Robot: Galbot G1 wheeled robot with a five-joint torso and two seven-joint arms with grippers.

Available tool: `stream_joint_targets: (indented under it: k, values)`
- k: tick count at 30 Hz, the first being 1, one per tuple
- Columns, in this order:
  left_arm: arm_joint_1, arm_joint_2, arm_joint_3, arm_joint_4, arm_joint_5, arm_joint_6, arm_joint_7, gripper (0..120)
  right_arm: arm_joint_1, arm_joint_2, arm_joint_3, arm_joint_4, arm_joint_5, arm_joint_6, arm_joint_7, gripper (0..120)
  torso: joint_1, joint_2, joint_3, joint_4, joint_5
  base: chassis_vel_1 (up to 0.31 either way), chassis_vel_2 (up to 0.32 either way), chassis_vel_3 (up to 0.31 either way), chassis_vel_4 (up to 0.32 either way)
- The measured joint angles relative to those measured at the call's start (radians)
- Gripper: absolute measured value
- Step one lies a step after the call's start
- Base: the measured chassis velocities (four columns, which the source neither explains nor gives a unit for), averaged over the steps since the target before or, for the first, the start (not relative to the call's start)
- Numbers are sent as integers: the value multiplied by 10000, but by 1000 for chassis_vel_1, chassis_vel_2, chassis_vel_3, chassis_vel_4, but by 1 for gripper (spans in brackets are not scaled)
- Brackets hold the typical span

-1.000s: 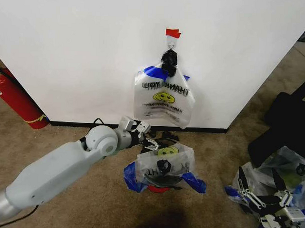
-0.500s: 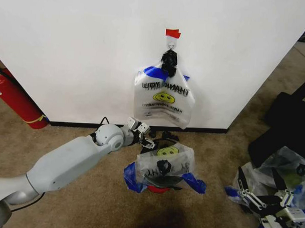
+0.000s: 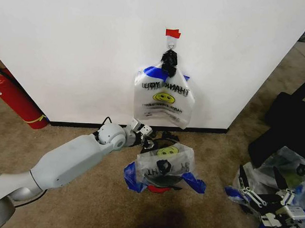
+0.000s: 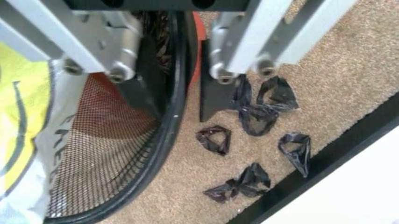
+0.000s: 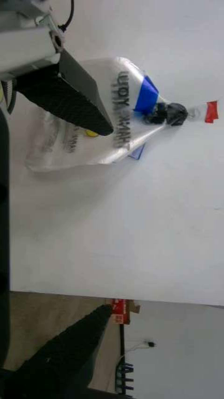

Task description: Pick up the garbage bag from the wall and place it over the trash bin.

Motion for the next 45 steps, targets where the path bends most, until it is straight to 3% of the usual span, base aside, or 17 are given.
stream_joint_targets:
  k: [2, 5, 11, 14, 16, 18, 22, 26, 28, 30, 37, 45]
  values:
    - [24, 9, 8, -29, -27, 0, 9, 7, 21, 3, -2, 24, -24, -57, 35, 100, 0, 0, 0, 1, 0, 0, 0, 0, 0]
    - [100, 28, -7, -110, -75, -2, -12, 3, 39, 16, -9, 45, -89, -105, 52, 100, 0, 0, -1, 2, 0, 0, 0, 0, 0]
    - [604, 79, -389, -373, -600, -165, -909, 3, 126, 44, -50, -33, -166, -149, 172, 100, -1, 0, -1, 1, 1, 0, 0, 0, 0]
    - [1429, 50, -1077, -715, -1629, -338, -2277, 3, 314, 56, 37, -228, -114, -227, 376, 100, 0, 0, -1, -1, -2, 0, 0, 0, 0]
    - [1581, 88, -1187, -847, -1847, -368, -2594, 3, 328, 49, 30, -254, -94, -254, 429, 100, 0, 0, 0, -2, -2, 0, 0, 0, 0]
    - [2131, 386, -1589, -1647, -2779, -460, -3866, 3, 357, 2, -44, -273, -23, -389, 599, 100, 0, 0, 0, 0, -3, 0, 0, 0, 0]
    - [2766, 836, -2125, -2904, -3821, -632, -5366, 3, 507, -94, -270, -261, 26, -772, 1076, 100, 0, 0, 0, 2, -3, 0, 0, 0, 0]
    - [3044, 934, -2550, -3349, -4351, -829, -6442, 3, 622, -139, -501, -274, -19, -990, 1328, 100, 0, 0, 0, 2, 2, 0, 0, 0, 0]
    - [3413, 875, -3059, -3631, -5062, -1203, -7773, 3, 746, -145, -748, -353, -190, -1139, 1432, 100, 0, 0, 0, 0, 0, 0, 0, 0, 0]
    - [3705, 805, -3451, -3827, -5452, -1393, -8423, 3, 799, -145, -904, -355, -275, -1269, 1520, 100, 0, 0, 0, 0, -1, 0, 0, 0, 0]
    - [5337, 725, -4487, -4755, -5737, -2194, -9587, 3, 881, -174, -1337, -257, -661, -1727, 1850, 100, 0, 0, 0, 2, -1, 0, 0, 0, 0]
    - [6652, 490, -5120, -5189, -5709, -2815, -9969, 3, 873, -284, -1894, 174, -989, -2461, 2322, 100, 0, 0, -1, 0, -1, 0, 0, 0, 0]
